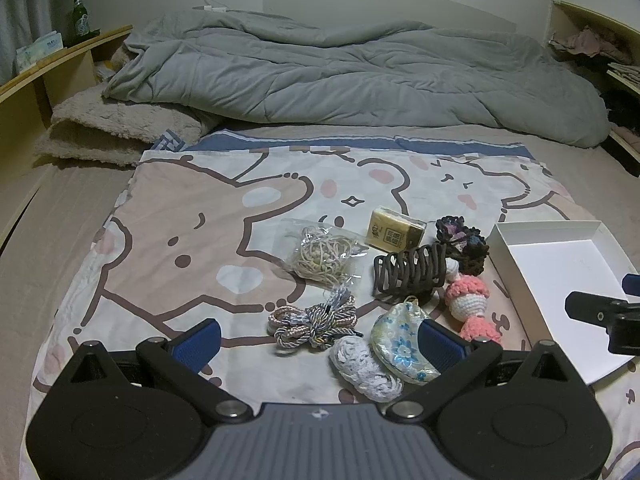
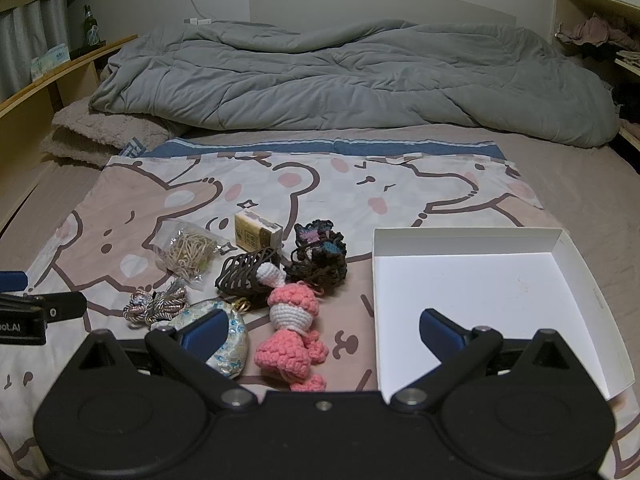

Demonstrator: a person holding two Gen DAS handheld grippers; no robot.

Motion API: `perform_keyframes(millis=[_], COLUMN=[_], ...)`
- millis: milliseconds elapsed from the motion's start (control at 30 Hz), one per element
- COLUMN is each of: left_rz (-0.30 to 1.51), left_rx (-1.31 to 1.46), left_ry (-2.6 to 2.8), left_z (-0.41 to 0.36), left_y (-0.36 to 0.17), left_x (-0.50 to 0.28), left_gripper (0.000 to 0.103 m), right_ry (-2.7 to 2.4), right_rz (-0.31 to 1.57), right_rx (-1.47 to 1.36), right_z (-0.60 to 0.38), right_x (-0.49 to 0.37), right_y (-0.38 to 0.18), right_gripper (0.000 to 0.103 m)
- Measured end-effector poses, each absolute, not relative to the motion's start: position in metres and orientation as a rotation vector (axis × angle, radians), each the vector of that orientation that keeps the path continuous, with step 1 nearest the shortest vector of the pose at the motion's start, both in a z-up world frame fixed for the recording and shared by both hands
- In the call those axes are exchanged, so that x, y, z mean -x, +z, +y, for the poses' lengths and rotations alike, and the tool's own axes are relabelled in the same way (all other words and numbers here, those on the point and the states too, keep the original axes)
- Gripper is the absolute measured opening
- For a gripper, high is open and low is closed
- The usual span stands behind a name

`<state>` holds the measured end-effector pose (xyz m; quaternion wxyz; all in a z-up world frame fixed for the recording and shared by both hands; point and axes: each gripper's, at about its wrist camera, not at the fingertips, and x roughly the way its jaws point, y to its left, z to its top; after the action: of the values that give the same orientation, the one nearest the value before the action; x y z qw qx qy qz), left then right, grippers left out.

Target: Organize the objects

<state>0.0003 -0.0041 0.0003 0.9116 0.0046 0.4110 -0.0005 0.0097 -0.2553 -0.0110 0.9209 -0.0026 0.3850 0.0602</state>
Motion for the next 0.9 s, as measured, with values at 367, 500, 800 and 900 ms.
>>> perform_keyframes(millis=[367, 500, 800, 900], left_rz=[0.847, 0.848, 0.847, 0.847], left_rx=[-0.01, -0.011, -0.014, -0.015], left_ry=[0.0, 0.0, -0.001, -0.001], left_z=[-0.0049, -0.0057, -0.0068, -0.0067], left_y=[0.0003, 0.0002, 0.0, 0.0], left_x=[-0.0002, -0.0001, 0.0008, 0.0008], left_gripper=[0.103, 0.103, 0.103, 0.103], right_ry=[0.117, 0.116, 0.113, 0.113], right_rz=[0.793, 0.793, 0.794, 0.794], right_rx=[0.014, 0.016, 0.016, 0.016], right_z=[-0.2563, -0.2562, -0.2557, -0.2557], right_x=[-0.01, -0.0102, -0.0105, -0.0105], right_y=[-0.0117, -0.0118, -0.0119, -0.0119], right_gripper=[0.103, 0.103, 0.103, 0.103])
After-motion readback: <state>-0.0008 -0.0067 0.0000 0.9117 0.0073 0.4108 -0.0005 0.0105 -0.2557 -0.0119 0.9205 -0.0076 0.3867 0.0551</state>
